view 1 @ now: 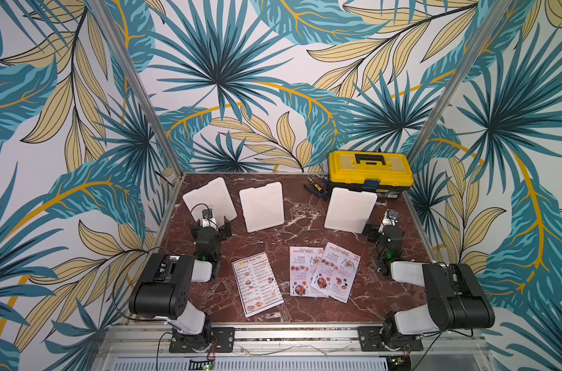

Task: Insert the menus into the narrow rack
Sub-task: Move the narrow rack to the center of the board.

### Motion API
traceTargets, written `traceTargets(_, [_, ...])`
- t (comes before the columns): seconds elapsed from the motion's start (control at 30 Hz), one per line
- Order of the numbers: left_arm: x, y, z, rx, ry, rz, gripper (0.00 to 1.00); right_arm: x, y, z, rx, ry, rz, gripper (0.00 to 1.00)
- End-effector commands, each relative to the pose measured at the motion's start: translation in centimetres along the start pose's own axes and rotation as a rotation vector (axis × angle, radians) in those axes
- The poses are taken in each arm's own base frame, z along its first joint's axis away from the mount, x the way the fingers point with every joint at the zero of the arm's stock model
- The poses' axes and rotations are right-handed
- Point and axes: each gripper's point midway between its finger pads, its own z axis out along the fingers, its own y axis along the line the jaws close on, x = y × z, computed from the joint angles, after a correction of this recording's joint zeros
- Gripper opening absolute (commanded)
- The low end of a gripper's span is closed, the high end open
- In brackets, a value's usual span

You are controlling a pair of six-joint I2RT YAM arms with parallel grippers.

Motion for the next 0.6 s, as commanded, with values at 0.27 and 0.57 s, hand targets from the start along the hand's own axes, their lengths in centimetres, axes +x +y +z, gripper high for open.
traceTargets(0.27, [-0.31,0.13,0.01,0.001,-0.017,0.004,1.00,-0.17,0.32,0.02,-0.013,-0.007,-0.002,1.00])
traceTargets(0.57, [-0.68,0.30,-0.33,-0.013,-0.029,0.009,0.99,-0.33,0.26,-0.12,-0.011,-0.017,-0.004,0.99])
